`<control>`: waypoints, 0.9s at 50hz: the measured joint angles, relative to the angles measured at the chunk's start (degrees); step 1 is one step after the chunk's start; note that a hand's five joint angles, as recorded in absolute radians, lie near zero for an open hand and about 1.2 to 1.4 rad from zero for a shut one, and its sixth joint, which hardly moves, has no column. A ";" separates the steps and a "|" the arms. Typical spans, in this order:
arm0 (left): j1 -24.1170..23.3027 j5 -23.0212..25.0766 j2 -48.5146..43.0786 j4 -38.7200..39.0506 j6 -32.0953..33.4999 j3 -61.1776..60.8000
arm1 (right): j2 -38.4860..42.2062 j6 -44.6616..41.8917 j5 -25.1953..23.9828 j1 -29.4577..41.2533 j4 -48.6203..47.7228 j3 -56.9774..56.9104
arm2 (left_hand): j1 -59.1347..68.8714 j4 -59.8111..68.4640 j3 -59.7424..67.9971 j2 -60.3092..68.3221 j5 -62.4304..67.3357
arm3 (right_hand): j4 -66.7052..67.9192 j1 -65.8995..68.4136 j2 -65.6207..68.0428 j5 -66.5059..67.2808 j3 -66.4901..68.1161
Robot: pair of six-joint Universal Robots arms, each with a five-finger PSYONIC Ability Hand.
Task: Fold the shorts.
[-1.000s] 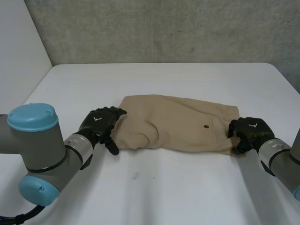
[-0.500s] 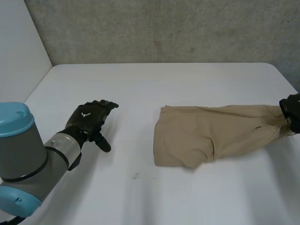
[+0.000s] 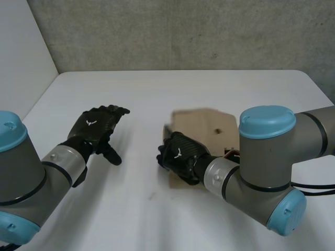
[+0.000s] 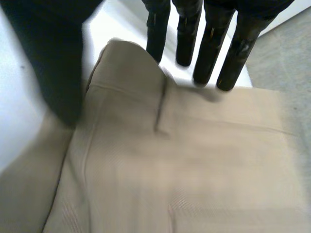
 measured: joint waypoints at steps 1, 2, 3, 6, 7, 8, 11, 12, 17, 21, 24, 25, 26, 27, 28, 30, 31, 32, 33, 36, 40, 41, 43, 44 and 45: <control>-0.04 0.00 -0.01 0.01 -0.01 0.17 | -0.08 0.41 -0.08 0.02 -0.01 0.02 | 0.00 0.00 0.00 0.00 0.00 | -2.11 -1.69 -1.93 -2.21 -2.54; -0.14 0.01 -0.02 0.03 -0.02 0.58 | -0.38 1.22 -0.14 -0.02 -0.09 0.00 | 0.00 0.00 0.00 0.00 0.00 | -6.04 -4.70 -5.36 -6.07 -6.29; -0.14 0.01 -0.02 0.03 -0.02 0.58 | -0.38 1.22 -0.14 -0.02 -0.09 0.00 | 0.00 0.00 0.00 0.00 0.00 | -6.04 -4.70 -5.36 -6.07 -6.29; -0.95 -0.04 -0.15 0.09 -0.57 3.75 | -4.29 11.60 -0.07 -1.43 -1.67 -0.35 | 0.00 0.00 0.00 0.00 0.00 | -10.45 -8.50 -10.40 -10.34 -11.60; -1.20 -0.07 -0.23 0.07 -0.83 4.48 | -5.08 14.16 -0.05 -1.90 -2.10 -0.35 | 0.00 0.00 0.00 0.00 0.00 | -10.45 -8.50 -10.40 -10.34 -11.60; -1.78 -0.14 -0.46 0.01 -1.51 6.01 | -6.66 19.45 0.06 -3.05 -3.11 -0.31 | 0.00 0.00 0.00 0.00 0.00 | -10.45 -8.50 -10.40 -10.39 -11.60; -3.45 -0.35 -1.53 -0.49 -3.72 10.17 | -10.31 32.52 0.28 -6.31 -5.38 -0.12 | 0.00 0.00 0.00 0.00 0.01 | -10.46 -8.50 -10.40 -10.39 -11.60; -3.95 -0.41 -2.04 -0.76 -4.41 11.37 | -11.13 35.57 0.32 -7.14 -5.83 -0.08 | 0.00 0.00 0.00 0.00 0.00 | -10.46 -8.50 -10.40 -10.39 -11.60; -8.62 -1.18 -8.06 -4.76 -9.81 21.81 | -14.84 51.51 1.25 -12.49 -7.17 0.17 | 0.00 0.00 0.00 0.00 0.00 | -10.46 -8.50 -10.40 -10.39 -11.60; -13.04 -2.11 -15.05 -8.68 -12.94 30.75 | -14.00 54.94 3.74 -15.12 -5.38 -0.17 | 0.00 0.00 0.00 0.00 0.00 | -10.46 -8.50 -10.40 -10.39 -11.60; -15.85 -3.10 -20.64 -10.42 -14.05 36.57 | -11.55 53.85 6.71 -16.22 -2.87 -0.86 | 0.00 0.00 0.00 0.00 0.00 | -10.46 -8.50 -10.40 -10.39 -11.60; -16.66 -3.55 -22.78 -10.78 -14.23 38.45 | -10.50 53.12 7.74 -16.48 -2.04 -1.15 | 0.00 0.00 0.00 0.00 0.01 | -10.46 -8.50 -10.40 -10.39 -11.60; -17.27 -3.96 -24.64 -10.98 -14.31 39.95 | -9.41 52.36 8.69 -16.67 -1.33 -1.38 | 0.00 0.00 0.00 0.00 0.00 | -10.46 -8.50 -10.40 -10.39 -11.60; -17.70 -4.32 -26.19 -11.08 -14.32 41.14 | -8.49 51.74 9.34 -16.80 -0.84 -1.54 | 0.00 0.00 0.00 0.00 0.01 | -10.46 -8.50 -10.40 -10.39 -11.60; -17.84 -4.46 -26.75 -11.11 -14.31 41.52 | -7.91 51.37 9.65 -16.86 -0.59 -1.62 | 0.00 0.00 0.00 0.00 0.00 | -10.46 -8.50 -10.40 -10.39 -11.60; -18.45 -5.43 -30.40 -11.31 -14.12 43.62 | -5.39 50.04 10.64 -17.05 0.07 -1.78 | 0.00 0.00 0.00 0.00 0.00 | -10.46 -8.50 -10.40 -10.39 -11.60; -18.60 -5.93 -32.08 -11.39 -13.97 44.38 | -4.17 49.50 10.87 -17.11 0.23 -1.78 | 0.00 0.00 0.00 0.00 0.01 | -10.46 -8.50 -10.40 -10.39 -11.60; -18.64 -6.37 -33.37 -11.48 -13.85 44.90 | -3.13 49.09 10.99 -17.15 0.29 -1.77 | 0.00 0.00 0.00 0.00 0.00 | -10.45 -8.50 -10.40 -10.39 -11.60; -18.63 -6.68 -34.25 -11.60 -13.76 45.18 | -2.53 48.84 11.03 -17.18 0.33 -1.76 | 0.00 0.00 0.00 0.00 0.01 | -10.46 -8.50 -10.40 -10.39 -11.60; -18.36 -8.05 -37.40 -12.49 -13.34 45.82 | 0.38 47.30 11.06 -17.33 0.30 -1.71 | 0.00 0.00 0.00 0.00 0.00 | -10.46 -8.50 -10.40 -10.39 -11.60; -17.44 -9.60 -39.77 -15.24 -11.55 45.50 | 3.88 43.69 11.00 -17.73 0.19 -1.82 | 0.00 0.00 0.00 0.00 0.00 | -10.45 -8.86 -10.40 -10.39 -11.60; -17.28 -9.76 -39.93 -15.79 -11.05 45.32 | 4.37 42.86 11.00 -17.80 0.20 -1.87 | 0.00 0.00 0.00 0.00 0.00 | -10.45 -9.20 -10.40 -10.39 -11.60; -16.85 -10.16 -40.07 -17.53 -9.01 44.55 | 5.42 40.50 11.08 -17.95 0.20 -2.01 | -0.11 0.00 0.00 0.00 0.00 | -10.45 -9.91 -10.60 -10.39 -11.60; -16.75 -10.25 -40.01 -18.10 -8.17 44.18 | 5.55 40.01 11.10 -17.98 0.20 -2.04 | -0.35 0.00 0.00 0.00 0.00 | -10.45 -9.91 -10.60 -10.39 -11.60; -16.69 -10.32 -39.84 -18.69 -7.18 43.69 | 5.77 38.57 11.16 -18.02 0.21 -2.15 | -0.51 0.00 0.00 0.00 0.00 | -10.45 -10.39 -11.04 -10.39 -11.60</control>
